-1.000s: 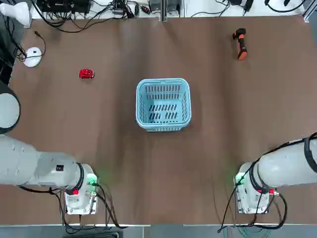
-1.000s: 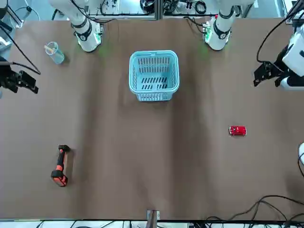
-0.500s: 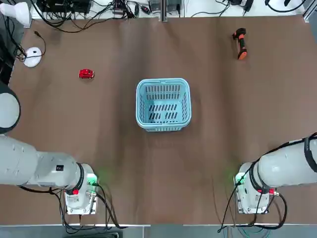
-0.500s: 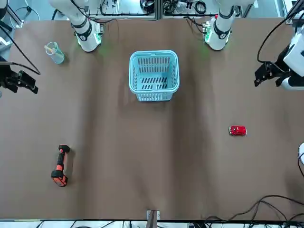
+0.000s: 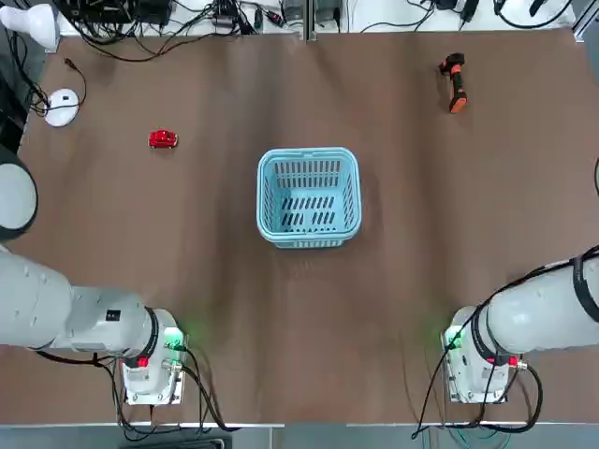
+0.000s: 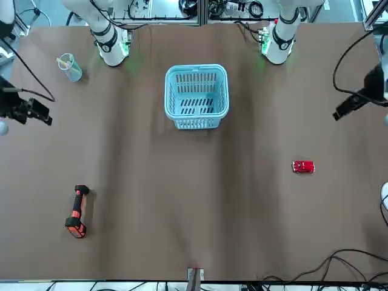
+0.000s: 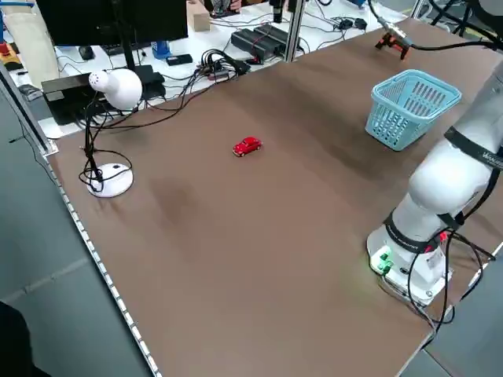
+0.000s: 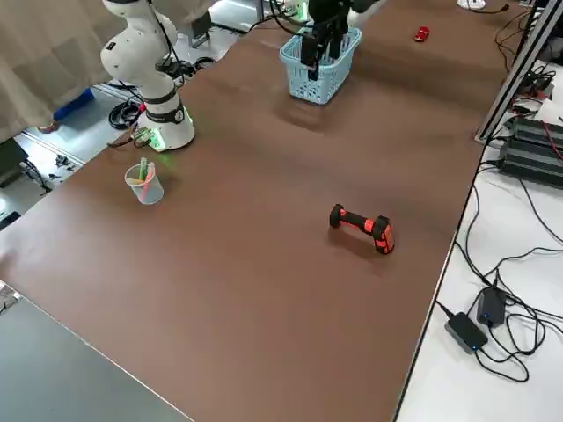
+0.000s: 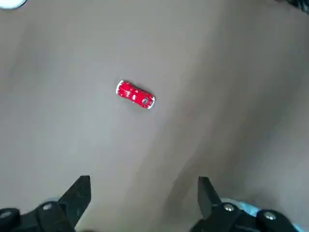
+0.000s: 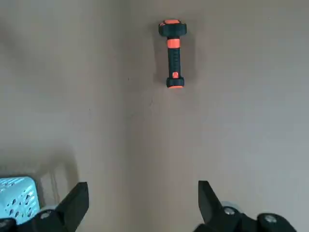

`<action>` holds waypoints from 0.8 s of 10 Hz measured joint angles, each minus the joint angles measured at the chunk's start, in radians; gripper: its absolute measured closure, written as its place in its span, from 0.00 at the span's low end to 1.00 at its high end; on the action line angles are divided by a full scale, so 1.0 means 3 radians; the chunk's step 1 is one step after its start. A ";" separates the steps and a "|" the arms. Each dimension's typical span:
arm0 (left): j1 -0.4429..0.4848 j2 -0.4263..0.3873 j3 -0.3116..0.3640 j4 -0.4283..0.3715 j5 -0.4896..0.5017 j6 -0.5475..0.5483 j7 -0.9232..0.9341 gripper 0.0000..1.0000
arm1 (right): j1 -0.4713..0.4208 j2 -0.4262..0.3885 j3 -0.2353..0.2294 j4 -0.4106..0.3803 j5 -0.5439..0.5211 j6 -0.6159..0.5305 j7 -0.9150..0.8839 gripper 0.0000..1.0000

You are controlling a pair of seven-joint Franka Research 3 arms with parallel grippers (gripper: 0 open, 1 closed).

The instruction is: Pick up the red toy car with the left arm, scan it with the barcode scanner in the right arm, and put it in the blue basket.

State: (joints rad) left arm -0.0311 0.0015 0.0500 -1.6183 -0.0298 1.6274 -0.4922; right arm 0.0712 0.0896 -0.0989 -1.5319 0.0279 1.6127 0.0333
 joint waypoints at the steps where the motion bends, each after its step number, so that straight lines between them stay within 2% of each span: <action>1: 0.0016 0.0032 0.0065 -0.0064 -0.0001 0.0092 -0.0314 0.02 | 0.0000 0.0086 -0.0002 -0.0002 0.0000 0.0090 0.0000 0.00; 3: 0.0027 0.0153 0.0094 -0.0195 -0.0001 0.0292 -0.1122 0.02 | -0.0006 0.0295 -0.0006 -0.0015 0.0000 0.0357 0.0001 0.00; 5: 0.0026 0.0384 0.0095 -0.0276 -0.0001 0.0514 -0.1796 0.02 | -0.0028 0.0559 -0.0016 -0.0022 0.0000 0.0680 0.0001 0.00; 8: 0.0028 0.0852 0.0120 -0.0321 -0.0001 0.0857 -0.2390 0.01 | -0.0056 0.0786 -0.0019 -0.0021 0.0000 0.1025 0.0000 0.01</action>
State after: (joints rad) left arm -0.0228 0.2570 0.0861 -1.7146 -0.0302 1.8847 -1.2092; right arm 0.0545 0.3253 -0.1044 -1.5382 0.0279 1.9203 0.0334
